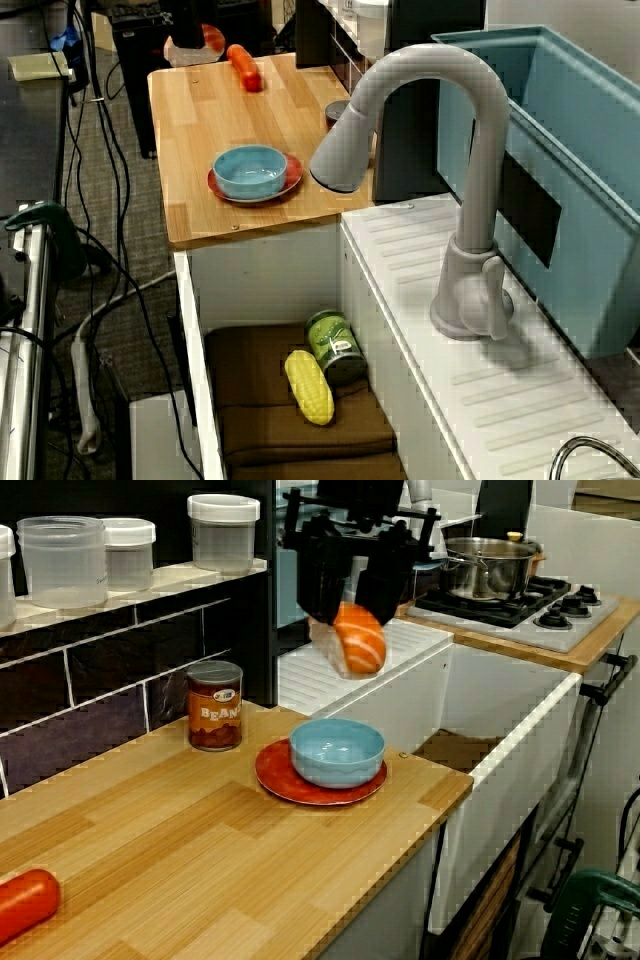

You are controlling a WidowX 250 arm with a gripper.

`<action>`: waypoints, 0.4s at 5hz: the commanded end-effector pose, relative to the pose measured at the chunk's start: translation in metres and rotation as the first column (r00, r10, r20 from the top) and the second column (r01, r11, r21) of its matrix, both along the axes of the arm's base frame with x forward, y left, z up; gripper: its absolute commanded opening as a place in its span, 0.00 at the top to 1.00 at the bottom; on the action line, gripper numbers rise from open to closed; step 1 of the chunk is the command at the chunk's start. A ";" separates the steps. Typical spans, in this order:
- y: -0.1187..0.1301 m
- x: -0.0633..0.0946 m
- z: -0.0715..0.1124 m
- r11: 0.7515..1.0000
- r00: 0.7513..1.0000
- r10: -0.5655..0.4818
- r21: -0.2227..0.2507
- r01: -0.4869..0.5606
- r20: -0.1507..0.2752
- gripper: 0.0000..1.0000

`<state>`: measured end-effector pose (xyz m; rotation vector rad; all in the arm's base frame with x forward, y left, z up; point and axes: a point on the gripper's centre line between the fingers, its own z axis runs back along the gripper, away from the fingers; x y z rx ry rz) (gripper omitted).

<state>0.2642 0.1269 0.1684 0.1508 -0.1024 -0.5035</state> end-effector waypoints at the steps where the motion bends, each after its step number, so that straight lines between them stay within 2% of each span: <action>1: -0.038 0.009 0.006 0.999 1.000 -0.017 0.038 0.017 0.010 1.00; 2: -0.044 0.015 0.001 0.999 1.000 -0.012 0.044 0.013 -0.008 1.00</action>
